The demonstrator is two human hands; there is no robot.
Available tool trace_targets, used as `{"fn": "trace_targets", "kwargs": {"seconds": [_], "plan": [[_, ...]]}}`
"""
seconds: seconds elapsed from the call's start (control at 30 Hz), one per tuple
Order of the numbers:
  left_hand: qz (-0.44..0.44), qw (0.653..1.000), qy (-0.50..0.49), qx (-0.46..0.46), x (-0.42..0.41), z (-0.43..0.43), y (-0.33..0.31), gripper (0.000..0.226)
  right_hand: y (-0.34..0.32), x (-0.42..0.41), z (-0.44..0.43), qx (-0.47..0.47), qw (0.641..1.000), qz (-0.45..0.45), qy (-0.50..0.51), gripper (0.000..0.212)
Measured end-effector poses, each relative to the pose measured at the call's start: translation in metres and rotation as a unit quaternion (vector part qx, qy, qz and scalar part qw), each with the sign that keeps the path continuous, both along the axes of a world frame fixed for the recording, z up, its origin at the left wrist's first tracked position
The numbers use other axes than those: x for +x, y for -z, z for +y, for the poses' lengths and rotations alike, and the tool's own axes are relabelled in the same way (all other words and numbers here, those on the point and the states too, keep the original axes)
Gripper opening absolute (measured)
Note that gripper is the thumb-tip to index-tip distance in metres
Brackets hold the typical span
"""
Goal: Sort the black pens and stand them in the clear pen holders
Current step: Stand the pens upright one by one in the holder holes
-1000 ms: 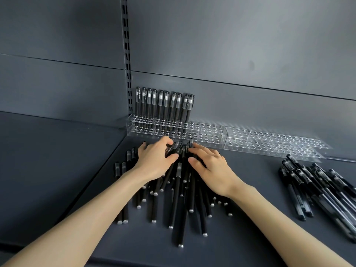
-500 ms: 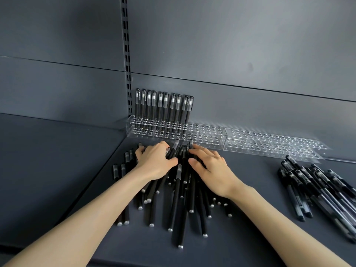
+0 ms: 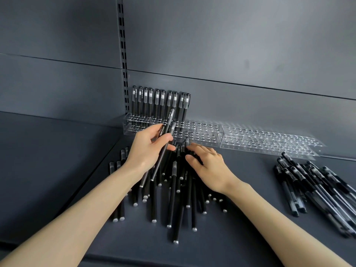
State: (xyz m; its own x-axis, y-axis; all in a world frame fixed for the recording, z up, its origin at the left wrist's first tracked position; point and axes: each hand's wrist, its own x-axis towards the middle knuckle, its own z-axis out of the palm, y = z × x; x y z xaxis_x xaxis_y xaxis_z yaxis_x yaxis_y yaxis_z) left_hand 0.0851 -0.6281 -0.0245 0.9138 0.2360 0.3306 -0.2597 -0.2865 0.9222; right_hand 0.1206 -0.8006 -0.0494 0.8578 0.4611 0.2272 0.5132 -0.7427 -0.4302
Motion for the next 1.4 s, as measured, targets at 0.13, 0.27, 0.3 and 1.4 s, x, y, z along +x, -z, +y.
{"fn": "trace_targets", "kwargs": {"seconds": [0.13,0.27,0.3,1.4], "plan": [[-0.020,0.995,0.049,-0.084,-0.008,-0.006,-0.010,0.033,-0.020,-0.005,0.002,0.146,0.989,-0.003,-0.003,0.036],[-0.056,0.992,0.094,-0.061,-0.008,-0.014,-0.020,0.025,-0.055,-0.004,0.015,0.410,0.908,0.074,-0.042,0.013],[-0.062,0.991,0.098,-0.059,-0.006,-0.015,-0.022,0.022,-0.061,-0.001,0.017,0.436,0.896,0.077,-0.033,0.014],[-0.088,0.993,0.070,-0.039,0.092,0.026,-0.025,0.030,-0.080,0.124,0.034,0.294,0.930,-0.212,0.067,0.014]]}}
